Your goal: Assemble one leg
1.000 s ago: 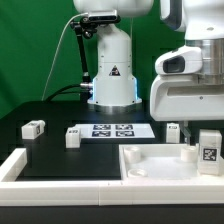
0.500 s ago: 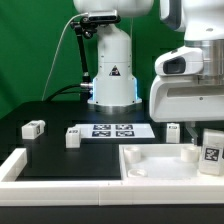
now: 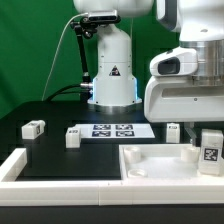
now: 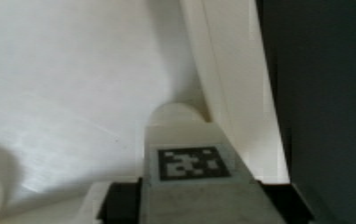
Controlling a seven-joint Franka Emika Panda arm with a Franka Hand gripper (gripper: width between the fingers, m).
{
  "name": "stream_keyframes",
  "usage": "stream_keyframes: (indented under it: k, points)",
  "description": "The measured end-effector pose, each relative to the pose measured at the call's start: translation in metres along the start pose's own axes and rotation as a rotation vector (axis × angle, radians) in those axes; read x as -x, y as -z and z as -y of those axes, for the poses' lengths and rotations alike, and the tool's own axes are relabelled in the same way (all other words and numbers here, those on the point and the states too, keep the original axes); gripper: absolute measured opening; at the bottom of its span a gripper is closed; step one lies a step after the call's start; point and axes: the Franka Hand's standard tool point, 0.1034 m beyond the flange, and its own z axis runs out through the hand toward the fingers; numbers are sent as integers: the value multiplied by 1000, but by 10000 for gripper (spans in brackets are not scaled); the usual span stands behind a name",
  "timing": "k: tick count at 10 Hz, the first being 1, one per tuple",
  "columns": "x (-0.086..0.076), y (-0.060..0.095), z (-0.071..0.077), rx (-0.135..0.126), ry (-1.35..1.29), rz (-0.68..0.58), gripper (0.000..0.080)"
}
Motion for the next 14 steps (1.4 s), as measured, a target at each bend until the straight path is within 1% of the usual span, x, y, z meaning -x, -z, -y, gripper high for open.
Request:
stream_keyframes:
  k: [1, 2, 3, 4, 6, 7, 9, 10, 12, 14]
  points:
    - [-1, 0, -2, -3, -37, -1, 296]
    - [0, 0, 0, -9, -146, -11, 294]
    - [1, -3, 1, -24, -301, -21, 294]
    - [1, -4, 0, -41, -402, -30, 294]
    - [0, -5, -1, -87, -595, -44, 294]
    - [1, -5, -1, -100, -687, -50, 294]
    - [1, -5, -1, -147, -938, -50, 294]
    - [2, -6, 0, -160, -1021, -45, 294]
    - [6, -7, 9, -188, -1268, -5, 294]
    - [6, -7, 9, -218, -1408, 21, 294]
